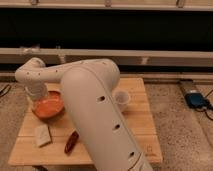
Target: Place the eraser on the white sponge
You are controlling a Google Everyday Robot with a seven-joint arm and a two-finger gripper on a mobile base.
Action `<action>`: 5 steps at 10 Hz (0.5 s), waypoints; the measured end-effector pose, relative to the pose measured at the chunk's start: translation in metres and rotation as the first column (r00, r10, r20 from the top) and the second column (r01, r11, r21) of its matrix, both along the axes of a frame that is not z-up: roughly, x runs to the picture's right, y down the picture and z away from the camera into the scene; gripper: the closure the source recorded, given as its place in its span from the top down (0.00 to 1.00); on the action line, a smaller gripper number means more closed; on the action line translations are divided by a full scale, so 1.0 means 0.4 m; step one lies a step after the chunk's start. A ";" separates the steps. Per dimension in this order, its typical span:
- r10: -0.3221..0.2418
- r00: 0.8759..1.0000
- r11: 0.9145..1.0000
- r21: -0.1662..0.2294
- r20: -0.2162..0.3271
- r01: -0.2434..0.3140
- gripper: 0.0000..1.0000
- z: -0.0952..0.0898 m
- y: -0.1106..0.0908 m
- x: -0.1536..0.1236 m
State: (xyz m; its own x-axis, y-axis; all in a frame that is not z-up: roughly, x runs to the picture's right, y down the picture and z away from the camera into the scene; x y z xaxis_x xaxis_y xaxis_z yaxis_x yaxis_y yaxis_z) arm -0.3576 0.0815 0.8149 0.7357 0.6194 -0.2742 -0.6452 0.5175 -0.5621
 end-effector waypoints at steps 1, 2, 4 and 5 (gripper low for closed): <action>0.008 1.000 1.000 -0.007 -0.030 -0.009 0.64 -0.003 0.020 0.041; 0.026 0.997 1.000 -0.016 -0.071 -0.027 0.64 -0.015 0.049 0.103; 0.056 0.990 0.998 -0.029 -0.132 -0.061 0.64 -0.035 0.092 0.192; 0.076 0.983 0.996 -0.039 -0.169 -0.084 0.64 -0.045 0.118 0.244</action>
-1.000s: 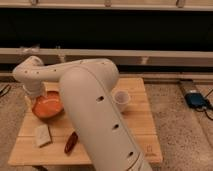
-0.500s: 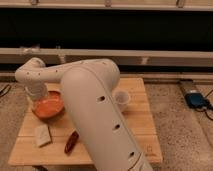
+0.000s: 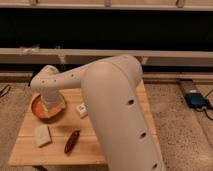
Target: Place the eraser on the white sponge
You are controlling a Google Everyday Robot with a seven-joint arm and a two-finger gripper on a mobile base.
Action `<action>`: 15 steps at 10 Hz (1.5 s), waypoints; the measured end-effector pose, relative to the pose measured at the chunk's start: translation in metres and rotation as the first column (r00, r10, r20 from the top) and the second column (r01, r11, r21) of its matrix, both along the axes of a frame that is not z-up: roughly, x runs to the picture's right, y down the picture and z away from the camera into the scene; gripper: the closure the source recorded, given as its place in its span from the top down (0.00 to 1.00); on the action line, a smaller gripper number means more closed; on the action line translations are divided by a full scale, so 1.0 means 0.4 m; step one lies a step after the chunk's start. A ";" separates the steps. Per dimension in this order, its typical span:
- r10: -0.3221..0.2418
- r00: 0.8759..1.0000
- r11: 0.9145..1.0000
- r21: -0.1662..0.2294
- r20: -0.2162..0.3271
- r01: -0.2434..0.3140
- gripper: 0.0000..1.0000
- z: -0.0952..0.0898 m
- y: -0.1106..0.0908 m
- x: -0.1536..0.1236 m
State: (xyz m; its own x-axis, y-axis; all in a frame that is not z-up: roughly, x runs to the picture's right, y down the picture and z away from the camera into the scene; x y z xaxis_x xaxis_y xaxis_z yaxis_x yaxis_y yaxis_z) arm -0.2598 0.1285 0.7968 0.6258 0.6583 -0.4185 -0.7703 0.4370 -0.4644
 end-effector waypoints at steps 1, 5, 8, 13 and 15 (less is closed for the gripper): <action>0.023 0.999 1.000 -0.013 -0.036 -0.023 0.64 -0.007 0.021 0.050; 0.096 0.980 0.992 -0.064 -0.175 -0.109 0.64 -0.020 0.086 0.247; 0.149 0.945 0.978 -0.100 -0.292 -0.185 0.64 -0.018 0.134 0.416; 0.224 0.876 0.945 -0.124 -0.426 -0.302 0.64 -0.021 0.220 0.604; 0.260 0.842 0.928 -0.117 -0.473 -0.353 0.64 -0.029 0.259 0.648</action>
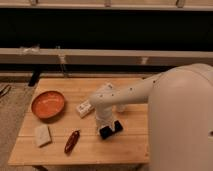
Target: Place the eraser on the white sponge
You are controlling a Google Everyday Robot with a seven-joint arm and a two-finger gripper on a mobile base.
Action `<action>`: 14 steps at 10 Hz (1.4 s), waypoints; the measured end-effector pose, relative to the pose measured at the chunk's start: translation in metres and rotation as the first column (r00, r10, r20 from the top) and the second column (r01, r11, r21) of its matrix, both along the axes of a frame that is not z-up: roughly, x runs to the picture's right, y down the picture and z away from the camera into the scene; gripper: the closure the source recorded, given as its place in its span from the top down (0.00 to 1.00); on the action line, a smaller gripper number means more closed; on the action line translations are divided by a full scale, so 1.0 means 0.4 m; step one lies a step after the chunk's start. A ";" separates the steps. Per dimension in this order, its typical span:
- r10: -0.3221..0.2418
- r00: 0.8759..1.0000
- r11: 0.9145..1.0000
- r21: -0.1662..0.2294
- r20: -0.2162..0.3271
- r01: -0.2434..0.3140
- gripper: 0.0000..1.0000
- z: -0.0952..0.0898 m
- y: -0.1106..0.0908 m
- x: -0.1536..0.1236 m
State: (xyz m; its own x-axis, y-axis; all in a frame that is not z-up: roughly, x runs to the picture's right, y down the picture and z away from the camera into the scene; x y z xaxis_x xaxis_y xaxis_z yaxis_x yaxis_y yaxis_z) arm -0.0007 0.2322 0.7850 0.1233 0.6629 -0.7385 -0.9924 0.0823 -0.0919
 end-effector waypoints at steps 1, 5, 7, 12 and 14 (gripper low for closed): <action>0.022 1.000 1.000 -0.002 -0.022 -0.022 0.64 -0.004 0.015 0.016; 0.101 0.992 0.995 0.007 -0.071 -0.100 0.64 -0.006 0.061 0.052; 0.123 0.989 0.992 0.010 -0.076 -0.123 0.64 0.000 0.079 0.060; 0.168 0.984 0.985 0.041 -0.056 -0.166 0.64 0.029 0.100 0.070; 0.164 0.985 0.986 0.041 -0.057 -0.162 0.64 0.024 0.095 0.077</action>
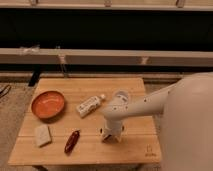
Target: Place the eraser on the white sponge
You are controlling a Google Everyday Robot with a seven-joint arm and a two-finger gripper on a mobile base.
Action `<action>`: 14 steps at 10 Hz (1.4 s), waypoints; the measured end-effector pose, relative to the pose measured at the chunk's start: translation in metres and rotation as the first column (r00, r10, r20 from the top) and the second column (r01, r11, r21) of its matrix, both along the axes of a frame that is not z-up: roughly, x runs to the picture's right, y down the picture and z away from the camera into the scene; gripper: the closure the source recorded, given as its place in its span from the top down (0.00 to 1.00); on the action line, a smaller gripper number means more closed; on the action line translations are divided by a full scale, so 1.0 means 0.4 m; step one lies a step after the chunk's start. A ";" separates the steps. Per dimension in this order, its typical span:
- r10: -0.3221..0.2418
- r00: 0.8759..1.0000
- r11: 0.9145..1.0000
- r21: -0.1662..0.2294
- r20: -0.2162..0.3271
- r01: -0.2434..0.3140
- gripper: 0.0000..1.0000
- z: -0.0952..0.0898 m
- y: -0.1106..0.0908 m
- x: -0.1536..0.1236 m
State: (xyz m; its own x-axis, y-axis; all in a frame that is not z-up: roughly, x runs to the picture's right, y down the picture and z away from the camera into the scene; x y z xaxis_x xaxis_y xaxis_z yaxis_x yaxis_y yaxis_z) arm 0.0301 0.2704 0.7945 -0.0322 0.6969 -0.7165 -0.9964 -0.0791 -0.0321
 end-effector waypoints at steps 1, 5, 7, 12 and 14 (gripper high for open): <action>0.001 1.000 1.000 0.000 -0.002 -0.001 0.64 0.000 -0.001 0.002; 0.008 0.999 0.997 0.078 0.054 -0.012 0.64 0.035 -0.083 -0.004; 0.005 0.996 0.992 0.121 0.090 -0.016 0.64 0.070 -0.150 -0.005; -0.022 0.993 0.992 0.128 0.117 0.006 0.64 0.103 -0.185 -0.030; -0.046 0.992 0.993 0.114 0.117 0.033 0.64 0.115 -0.191 -0.056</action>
State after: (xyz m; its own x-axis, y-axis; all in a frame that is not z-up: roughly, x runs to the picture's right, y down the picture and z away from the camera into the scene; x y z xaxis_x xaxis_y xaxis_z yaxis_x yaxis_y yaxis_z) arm 0.0076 0.1940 0.8406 0.0782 0.7715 -0.6314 -0.9871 -0.0289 -0.1575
